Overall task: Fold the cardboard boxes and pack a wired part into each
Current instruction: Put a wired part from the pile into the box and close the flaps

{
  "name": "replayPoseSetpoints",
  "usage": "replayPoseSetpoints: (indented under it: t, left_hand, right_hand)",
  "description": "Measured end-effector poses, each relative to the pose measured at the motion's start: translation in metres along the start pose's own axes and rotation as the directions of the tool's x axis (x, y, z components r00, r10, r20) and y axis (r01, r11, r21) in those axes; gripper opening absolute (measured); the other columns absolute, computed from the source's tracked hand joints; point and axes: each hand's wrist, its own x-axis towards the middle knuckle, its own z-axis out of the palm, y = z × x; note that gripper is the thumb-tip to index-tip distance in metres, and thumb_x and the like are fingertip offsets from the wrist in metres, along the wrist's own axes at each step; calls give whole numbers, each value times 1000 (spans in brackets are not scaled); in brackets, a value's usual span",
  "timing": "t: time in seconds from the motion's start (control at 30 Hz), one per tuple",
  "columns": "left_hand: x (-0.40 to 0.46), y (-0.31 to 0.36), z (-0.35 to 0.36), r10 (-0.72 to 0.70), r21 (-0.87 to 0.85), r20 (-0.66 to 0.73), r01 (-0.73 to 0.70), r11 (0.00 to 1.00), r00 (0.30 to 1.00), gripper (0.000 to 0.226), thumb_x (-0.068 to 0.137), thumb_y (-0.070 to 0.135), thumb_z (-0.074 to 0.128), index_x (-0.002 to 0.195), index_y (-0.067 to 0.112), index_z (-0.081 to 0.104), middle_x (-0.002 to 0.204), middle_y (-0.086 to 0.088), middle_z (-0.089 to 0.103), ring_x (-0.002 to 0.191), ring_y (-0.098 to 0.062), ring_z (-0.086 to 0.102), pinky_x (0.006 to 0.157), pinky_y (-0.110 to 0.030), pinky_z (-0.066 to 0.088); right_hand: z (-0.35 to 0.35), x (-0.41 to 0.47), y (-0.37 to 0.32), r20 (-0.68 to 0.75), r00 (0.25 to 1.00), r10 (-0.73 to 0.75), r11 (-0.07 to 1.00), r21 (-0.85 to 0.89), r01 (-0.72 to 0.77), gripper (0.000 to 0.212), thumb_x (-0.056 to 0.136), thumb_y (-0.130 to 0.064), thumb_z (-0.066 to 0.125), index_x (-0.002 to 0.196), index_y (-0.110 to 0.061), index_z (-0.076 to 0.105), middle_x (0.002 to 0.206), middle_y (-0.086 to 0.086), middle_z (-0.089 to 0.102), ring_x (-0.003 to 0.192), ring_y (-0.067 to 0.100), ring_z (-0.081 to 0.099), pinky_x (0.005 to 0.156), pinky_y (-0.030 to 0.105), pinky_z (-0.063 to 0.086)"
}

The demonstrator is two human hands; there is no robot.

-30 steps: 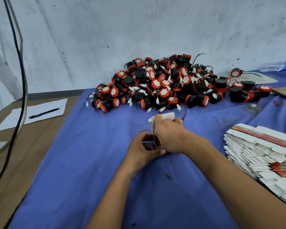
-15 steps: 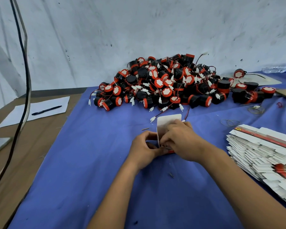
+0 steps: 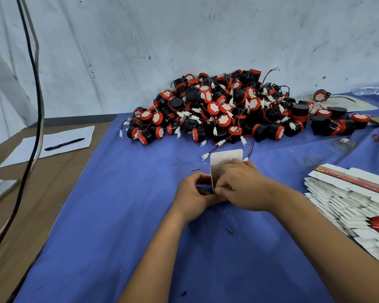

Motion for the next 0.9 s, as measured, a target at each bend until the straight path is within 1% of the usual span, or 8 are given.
replayPoseSetpoints:
  t: [0.17,0.23,0.33,0.4,0.53,0.67,0.77,0.9]
  left_hand:
    - [-1,1,0,-2,1,-1,2,1000,1000,40,71,15,96,102,21,73,99,5,78,74,-16,66,77,-40,61]
    - [-1,0,0,-16,11,-4,17,1000,1000,39,70,14,96,101,22,73,100,5,78,79,-20,70,81,-42,62]
    - [1,-1,-4,-26,23,-11,26,999,1000,39,71,10,94,102,22,72,101,4,78,86,-26,73,88,-45,61]
    - [1,-1,-5,-39,13,-5,39,999,999,39,72,8,93,103,20,71,102,1,78,88,-29,73,90,-50,61]
    - [1,-3,-11,-62,-97,95,72,993,993,44,75,9,90,114,13,69,112,-6,76,92,-23,69,87,-44,62]
    - [2,0,-14,-155,-482,168,218,849,974,38,97,31,72,128,10,68,109,-11,70,76,-17,63,66,-25,57]
    - [3,-1,1,-100,-275,1,96,957,995,19,95,17,74,108,30,77,94,0,73,60,-8,61,54,-20,50]
    - [6,-8,17,-11,-153,-256,-29,988,967,42,85,-7,68,91,33,79,96,10,77,89,-17,74,73,-33,63]
  right_hand:
    - [2,-5,4,57,998,15,986,-168,-5,32,102,-44,42,103,-43,73,111,-10,46,111,14,26,110,42,18]
    - [4,-8,8,-97,995,-31,999,-36,27,24,100,-43,51,99,-42,76,111,-11,50,114,15,32,108,39,22]
    - [12,-11,24,-648,716,261,922,387,14,15,98,-19,63,96,-25,77,100,-7,62,99,17,50,87,27,39]
    - [18,-11,36,-511,576,638,665,743,-77,11,99,-17,60,103,-21,70,92,-3,64,82,18,57,69,24,44]
    - [44,-4,40,48,832,553,224,953,-204,12,98,-17,68,108,-18,72,89,4,72,53,9,62,44,21,43]
    - [58,-4,37,-126,856,502,272,962,-17,28,97,-9,67,109,-34,71,105,0,74,79,14,75,59,26,56]
    - [64,-6,39,-212,903,375,288,952,104,29,101,-3,58,108,-27,72,95,1,76,73,13,71,63,22,54]
    - [60,-9,40,-148,962,231,320,945,69,32,93,-12,49,112,-20,74,90,-8,68,61,4,48,59,16,41]
